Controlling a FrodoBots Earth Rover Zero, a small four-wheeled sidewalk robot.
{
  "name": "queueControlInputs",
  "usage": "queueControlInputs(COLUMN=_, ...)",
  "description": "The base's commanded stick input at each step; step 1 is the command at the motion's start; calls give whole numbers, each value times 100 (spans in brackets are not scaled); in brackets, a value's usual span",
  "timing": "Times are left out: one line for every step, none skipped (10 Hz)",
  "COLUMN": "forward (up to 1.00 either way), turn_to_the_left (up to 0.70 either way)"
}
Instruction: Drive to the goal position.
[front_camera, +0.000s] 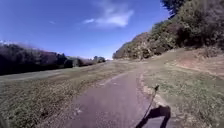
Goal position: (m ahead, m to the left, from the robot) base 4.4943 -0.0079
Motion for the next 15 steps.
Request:
queueControlInputs(forward=30, turn_to_the_left=0)
queueControlInputs(forward=30, turn_to_the_left=0)
queueControlInputs(forward=30, turn_to_the_left=0)
queueControlInputs(forward=30, turn_to_the_left=0)
queueControlInputs(forward=30, turn_to_the_left=0)
queueControlInputs(forward=30, turn_to_the_left=0)
queueControlInputs(forward=30, turn_to_the_left=0)
queueControlInputs(forward=30, turn_to_the_left=0)
queueControlInputs(forward=33, turn_to_the_left=0)
queueControlInputs(forward=45, turn_to_the_left=0)
queueControlInputs(forward=50, turn_to_the_left=0)
queueControlInputs(forward=50, turn_to_the_left=0)
queueControlInputs(forward=50, turn_to_the_left=0)
queueControlInputs(forward=50, turn_to_the_left=-17)
queueControlInputs(forward=50, turn_to_the_left=-49)
